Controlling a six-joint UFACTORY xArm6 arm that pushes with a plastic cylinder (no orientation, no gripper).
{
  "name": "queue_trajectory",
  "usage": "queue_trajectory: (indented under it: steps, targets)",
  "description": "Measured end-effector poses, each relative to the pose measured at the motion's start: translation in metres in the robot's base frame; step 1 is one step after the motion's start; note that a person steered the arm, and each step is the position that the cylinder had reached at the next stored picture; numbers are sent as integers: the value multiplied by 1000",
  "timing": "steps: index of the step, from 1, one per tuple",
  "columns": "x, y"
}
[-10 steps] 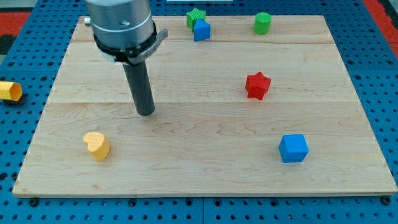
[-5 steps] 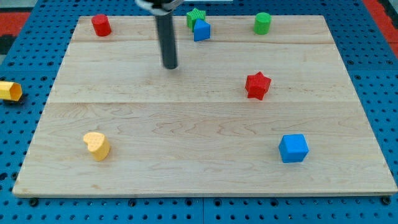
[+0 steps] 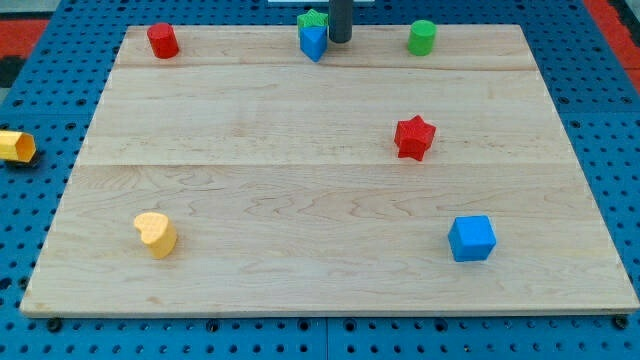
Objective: Push the blue triangle into the top right of the yellow heart
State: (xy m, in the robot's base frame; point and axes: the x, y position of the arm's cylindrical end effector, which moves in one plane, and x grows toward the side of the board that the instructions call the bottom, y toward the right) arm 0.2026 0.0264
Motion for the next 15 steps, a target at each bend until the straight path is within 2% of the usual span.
queue_trajectory:
  steps: [1, 2, 3, 4, 5, 6, 7, 8, 9, 10, 11, 12, 13, 15]
  targets:
    - [-8, -30]
    - [20, -55]
    - [47, -29]
    - [28, -25]
    - [42, 7]
    - [74, -57]
    - [133, -68]
    - [134, -62]
    - [168, -109]
    - [222, -153]
    - [235, -160]
    - [219, -183]
    - [186, -165]
    - [237, -97]
